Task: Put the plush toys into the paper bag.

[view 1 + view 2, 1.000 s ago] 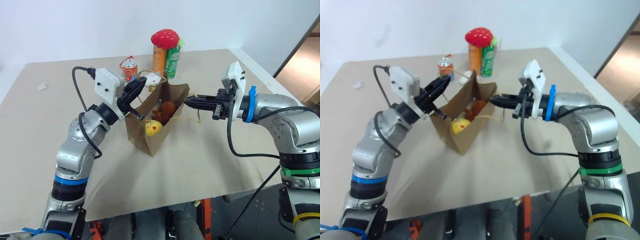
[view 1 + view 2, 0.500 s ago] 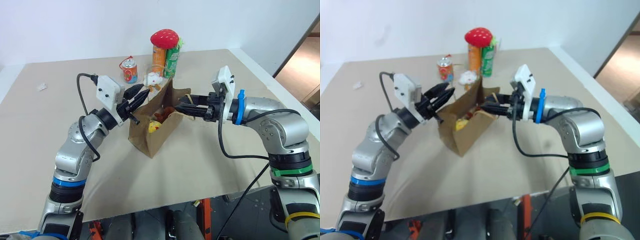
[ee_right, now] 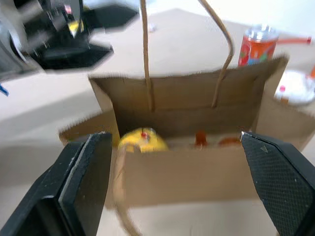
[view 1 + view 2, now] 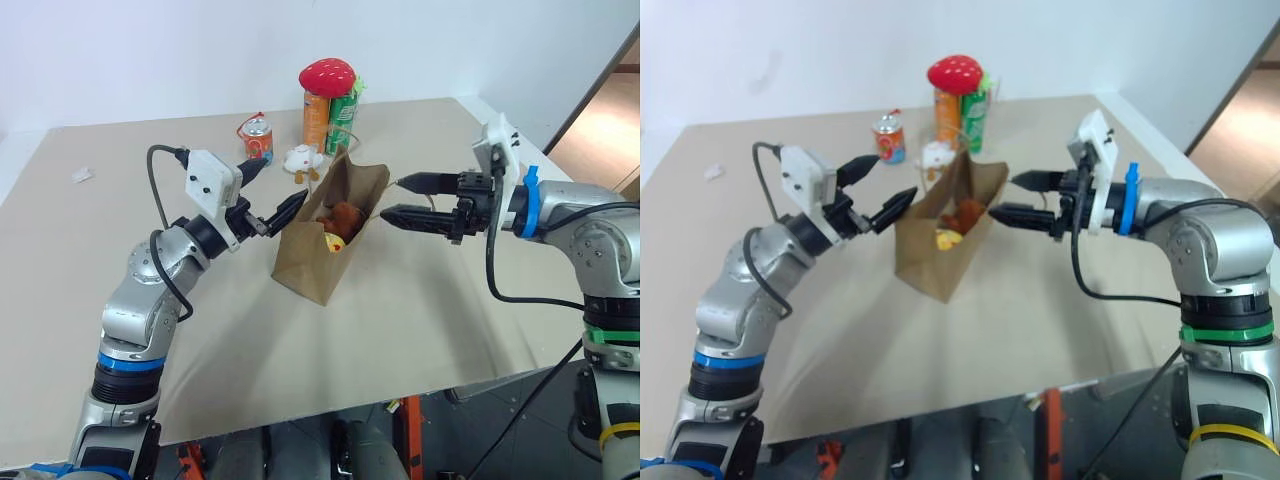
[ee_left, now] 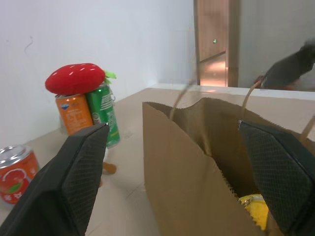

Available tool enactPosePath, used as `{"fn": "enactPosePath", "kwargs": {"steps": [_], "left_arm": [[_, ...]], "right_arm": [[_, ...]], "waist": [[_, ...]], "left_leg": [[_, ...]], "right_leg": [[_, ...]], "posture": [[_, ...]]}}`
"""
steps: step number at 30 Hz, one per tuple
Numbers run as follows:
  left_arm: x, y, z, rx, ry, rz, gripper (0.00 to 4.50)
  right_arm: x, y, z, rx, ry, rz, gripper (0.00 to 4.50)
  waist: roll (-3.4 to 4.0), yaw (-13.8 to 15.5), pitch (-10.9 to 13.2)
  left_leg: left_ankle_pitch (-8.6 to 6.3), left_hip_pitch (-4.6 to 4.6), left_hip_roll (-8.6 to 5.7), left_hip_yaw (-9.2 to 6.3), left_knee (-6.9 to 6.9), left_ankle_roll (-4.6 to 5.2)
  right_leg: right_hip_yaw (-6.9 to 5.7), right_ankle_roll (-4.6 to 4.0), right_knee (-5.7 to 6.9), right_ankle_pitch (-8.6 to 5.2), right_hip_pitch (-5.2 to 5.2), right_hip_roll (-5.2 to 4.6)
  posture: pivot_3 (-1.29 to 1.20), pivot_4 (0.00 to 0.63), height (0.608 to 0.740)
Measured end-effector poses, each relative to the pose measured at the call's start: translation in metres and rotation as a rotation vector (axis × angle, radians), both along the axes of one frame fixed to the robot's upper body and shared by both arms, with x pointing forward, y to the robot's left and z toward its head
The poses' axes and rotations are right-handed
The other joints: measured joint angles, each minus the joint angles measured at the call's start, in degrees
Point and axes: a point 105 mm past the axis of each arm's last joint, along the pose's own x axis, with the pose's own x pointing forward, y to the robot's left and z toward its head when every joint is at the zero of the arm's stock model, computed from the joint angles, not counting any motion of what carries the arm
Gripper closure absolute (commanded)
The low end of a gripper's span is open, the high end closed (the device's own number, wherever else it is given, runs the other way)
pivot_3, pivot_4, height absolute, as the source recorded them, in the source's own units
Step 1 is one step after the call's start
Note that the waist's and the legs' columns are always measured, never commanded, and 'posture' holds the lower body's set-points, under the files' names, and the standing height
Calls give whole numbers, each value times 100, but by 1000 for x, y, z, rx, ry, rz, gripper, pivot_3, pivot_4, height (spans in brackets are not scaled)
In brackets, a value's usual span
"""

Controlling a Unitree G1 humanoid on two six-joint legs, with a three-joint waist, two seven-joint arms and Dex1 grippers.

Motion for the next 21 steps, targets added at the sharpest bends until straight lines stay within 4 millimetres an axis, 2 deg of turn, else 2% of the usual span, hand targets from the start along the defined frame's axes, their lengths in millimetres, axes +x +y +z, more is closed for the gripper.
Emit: {"fn": "enactPosePath", "kwargs": {"steps": [3, 4, 5, 7, 9, 12, 13, 17, 20, 21], "left_arm": [[-1, -3, 0, -4, 2, -18, 102], [-3, -4, 0, -11, 4, -34, 102], [-9, -6, 0, -18, 14, -77, 102], [-14, -4, 1, -26, 29, -116, 102], [-16, 1, 2, -20, 31, -126, 102], [-18, 5, 3, -4, 36, -127, 102], [-19, 7, 4, 0, 33, -128, 102], [-20, 7, 1, 5, 40, -130, 102], [-29, 5, -2, 21, 50, -155, 102], [-39, 4, -9, 46, 78, -190, 37]], "right_arm": [[7, -9, 3, -13, -48, -47, 0], [10, -14, 9, 1, -78, -67, 0], [11, -21, 26, 37, -134, -86, 0], [4, -30, 42, 56, -177, -82, 0], [-3, -32, 47, 57, -179, -59, 0], [-13, -28, 47, 51, -161, -9, 0], [-22, -20, 40, 45, -133, 44, 0], [-25, -17, 20, 28, -68, 59, 0], [-39, -14, 25, 72, -21, 127, 0], [-54, -16, 32, 99, 51, 185, 256]], "waist": [[0, 3, 0], [0, 3, 0], [0, 3, 0], [0, 3, 0], [0, 3, 0], [0, 3, 0], [0, 0, 0], [0, 2, 0], [0, 2, 0], [0, 2, 0]], "left_leg": [[0, -1, -2, 3, 2, 0], [0, -1, -2, 3, 2, 0], [0, -1, -2, 4, 1, 0], [0, 0, 0, 3, -1, 0], [0, 0, 0, 2, -3, 0], [-1, 2, 1, -1, -4, -1], [-2, 3, 5, -2, -2, -3], [-1, 2, 1, -1, 6, -4], [-2, 2, 0, 1, 8, -5], [-3, 0, 0, 1, 6, -5]], "right_leg": [[4, 1, 0, 0, 0, -1], [4, 1, 0, 1, 0, -1], [5, 2, 0, 1, -1, -1], [4, 2, 0, 0, 0, 2], [4, 1, 0, -1, -2, 2], [3, 0, 0, -2, 0, 4], [4, -2, 0, -2, 1, 8], [8, -2, 0, -1, 2, 4], [15, -2, 0, -1, 2, 2], [15, -2, 0, -1, 0, 3]], "posture": [[0, 150, 740], [0, 150, 740], [0, 150, 740], [0, 150, 740], [0, 150, 740], [0, 150, 740], [0, 150, 740], [0, 150, 740], [0, 150, 740], [0, 150, 740]]}}
